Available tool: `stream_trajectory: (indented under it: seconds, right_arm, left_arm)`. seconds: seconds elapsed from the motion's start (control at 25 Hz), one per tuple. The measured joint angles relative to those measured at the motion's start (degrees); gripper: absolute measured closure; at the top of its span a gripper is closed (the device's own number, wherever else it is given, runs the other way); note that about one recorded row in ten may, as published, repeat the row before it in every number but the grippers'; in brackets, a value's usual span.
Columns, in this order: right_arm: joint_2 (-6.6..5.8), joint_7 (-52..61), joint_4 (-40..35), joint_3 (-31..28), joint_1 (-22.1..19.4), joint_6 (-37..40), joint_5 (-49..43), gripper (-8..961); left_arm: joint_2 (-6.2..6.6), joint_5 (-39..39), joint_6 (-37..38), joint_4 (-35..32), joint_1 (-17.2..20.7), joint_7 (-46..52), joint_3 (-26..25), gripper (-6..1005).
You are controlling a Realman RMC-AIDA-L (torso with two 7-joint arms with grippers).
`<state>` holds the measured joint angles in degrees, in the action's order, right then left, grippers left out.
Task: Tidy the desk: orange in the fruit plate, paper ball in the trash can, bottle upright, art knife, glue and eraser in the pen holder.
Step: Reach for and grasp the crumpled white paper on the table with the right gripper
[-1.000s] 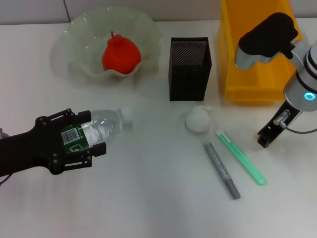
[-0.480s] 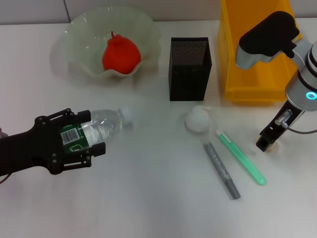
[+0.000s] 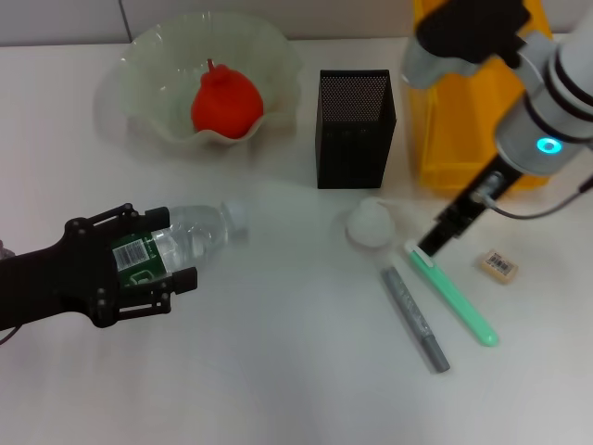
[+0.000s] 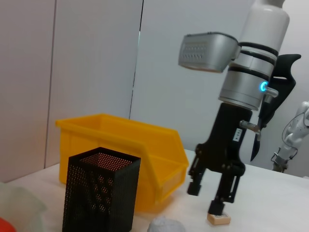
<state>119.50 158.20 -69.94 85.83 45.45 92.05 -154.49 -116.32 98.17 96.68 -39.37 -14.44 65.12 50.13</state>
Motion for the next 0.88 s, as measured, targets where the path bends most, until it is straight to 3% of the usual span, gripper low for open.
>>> stream_trajectory:
  seconds: [0.08,0.52,0.88]
  right_arm:
    - [0.04,0.6,0.4,1.8,1.1,-1.8,0.5,214]
    - [0.25,1.8,8.2,8.9,5.6,-11.8,4.3,213]
    - [0.32,1.9,10.8,13.1,6.2,-16.8,5.3,214]
  left_arm:
    - [-0.02,0.0,0.0,0.0,0.0,0.0,0.0,139]
    - [-0.06,0.0,0.0,0.0,0.5,0.0,0.1,139]
    - [-0.05,0.0,0.2,0.0,0.5,0.0,0.1,139]
